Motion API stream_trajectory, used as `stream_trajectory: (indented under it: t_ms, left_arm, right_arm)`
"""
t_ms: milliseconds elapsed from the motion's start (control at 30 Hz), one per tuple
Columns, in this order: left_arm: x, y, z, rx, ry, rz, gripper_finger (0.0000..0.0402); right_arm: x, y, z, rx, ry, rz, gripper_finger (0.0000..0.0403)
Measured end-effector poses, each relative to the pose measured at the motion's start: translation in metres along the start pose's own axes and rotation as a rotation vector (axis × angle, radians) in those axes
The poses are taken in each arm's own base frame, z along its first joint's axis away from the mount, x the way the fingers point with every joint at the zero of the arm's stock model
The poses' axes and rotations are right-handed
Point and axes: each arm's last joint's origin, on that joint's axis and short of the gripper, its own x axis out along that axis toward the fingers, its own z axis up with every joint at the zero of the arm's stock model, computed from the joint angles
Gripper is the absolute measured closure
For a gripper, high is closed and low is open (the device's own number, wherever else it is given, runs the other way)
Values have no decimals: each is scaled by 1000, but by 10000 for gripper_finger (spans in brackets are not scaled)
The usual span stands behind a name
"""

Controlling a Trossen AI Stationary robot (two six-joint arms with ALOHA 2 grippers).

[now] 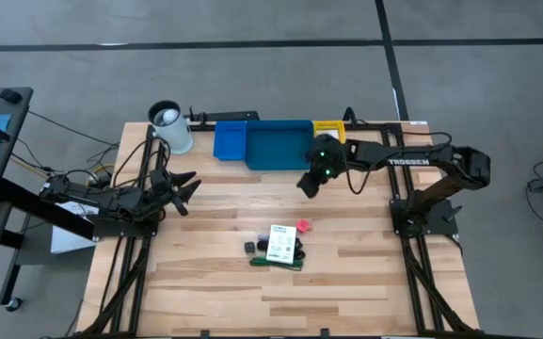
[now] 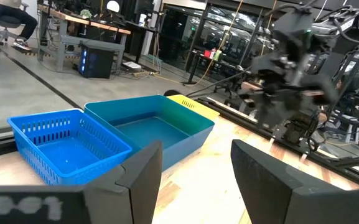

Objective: Pick and place items into bin
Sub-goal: Put the white card reader box into the yellow bin

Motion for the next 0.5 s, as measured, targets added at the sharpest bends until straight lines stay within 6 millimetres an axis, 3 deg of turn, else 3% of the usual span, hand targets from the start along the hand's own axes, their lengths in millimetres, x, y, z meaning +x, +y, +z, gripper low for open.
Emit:
stream_trajectory:
  t_ms: [233, 500]
  left_arm:
    - [0, 0, 0, 0, 0, 0, 220]
    - [0, 0, 0, 0, 0, 0, 220]
  right_arm:
    - [-26, 38, -13, -157, 4, 193, 301]
    - [-94, 63, -32, -258, -170, 216, 307]
